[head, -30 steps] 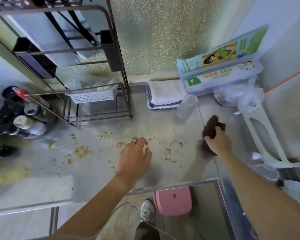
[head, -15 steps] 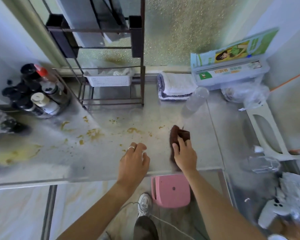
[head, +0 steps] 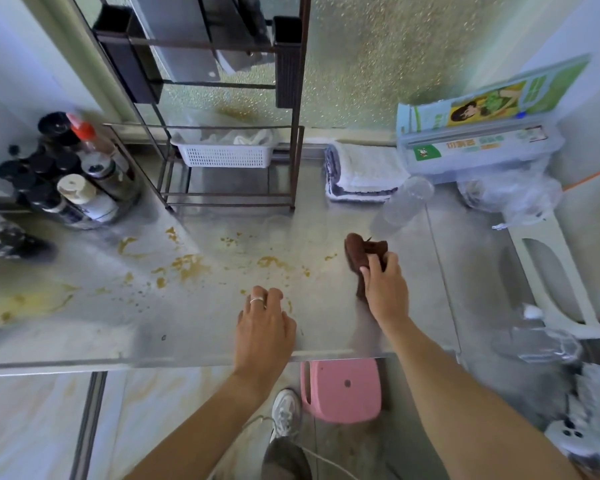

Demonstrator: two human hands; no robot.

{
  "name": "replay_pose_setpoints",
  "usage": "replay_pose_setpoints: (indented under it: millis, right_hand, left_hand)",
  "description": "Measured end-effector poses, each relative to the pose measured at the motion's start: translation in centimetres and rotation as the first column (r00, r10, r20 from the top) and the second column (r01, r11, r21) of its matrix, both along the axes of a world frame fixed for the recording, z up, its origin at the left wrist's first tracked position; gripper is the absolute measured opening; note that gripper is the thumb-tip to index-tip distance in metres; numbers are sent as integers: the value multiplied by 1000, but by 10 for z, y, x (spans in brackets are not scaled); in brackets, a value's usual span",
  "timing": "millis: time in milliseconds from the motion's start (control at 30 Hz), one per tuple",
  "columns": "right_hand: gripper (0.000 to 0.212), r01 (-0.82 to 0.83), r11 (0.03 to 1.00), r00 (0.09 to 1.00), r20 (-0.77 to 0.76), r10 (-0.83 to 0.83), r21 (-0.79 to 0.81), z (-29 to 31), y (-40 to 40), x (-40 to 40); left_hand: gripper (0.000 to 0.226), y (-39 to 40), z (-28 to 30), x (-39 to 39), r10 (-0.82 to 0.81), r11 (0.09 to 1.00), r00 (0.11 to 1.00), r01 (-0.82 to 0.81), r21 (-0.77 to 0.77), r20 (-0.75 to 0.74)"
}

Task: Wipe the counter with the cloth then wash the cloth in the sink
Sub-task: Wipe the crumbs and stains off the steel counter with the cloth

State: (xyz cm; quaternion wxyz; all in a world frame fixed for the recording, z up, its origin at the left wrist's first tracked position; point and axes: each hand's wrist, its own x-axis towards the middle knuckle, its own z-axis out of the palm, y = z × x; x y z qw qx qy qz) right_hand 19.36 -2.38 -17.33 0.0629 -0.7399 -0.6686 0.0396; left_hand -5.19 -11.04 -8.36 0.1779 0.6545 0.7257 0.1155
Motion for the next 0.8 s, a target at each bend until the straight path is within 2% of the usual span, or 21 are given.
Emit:
replay_pose_setpoints:
  millis: [100,267,367,533,700,800]
  right_hand:
    - [20,106,994,990,-99,-104,16,-4,11,-7]
    - [18,183,983,979,-92,-181,14,-3,0,-33]
    - [22,101,995,993,-55,-102,-11,-1,-35,-70]
    - [29,-24,997,993,-118,15,-75,0,-86,-126]
    - [28,-187,978,979,-97,178,-93,1,-76,-108]
    - [27,-191,979,980,-62,187,-70,-1,-54,-95]
  left_hand:
    - [25,-1,-7,3,-4,1000,1000,4,-22,-8]
    - [29,-6,-7,3,-9,999,1000,8,-54,-18]
    - [32,-11,-4,2,-2,998,998,-2,-68,-57]
    - [32,-14,-5,0,-20,995,986,4,-96,-166]
    - [30,-9,-10,-10,-74,991,971,46,-127,-225]
    - [30,5,-14,-21,-103,989,957,68,-133,-271]
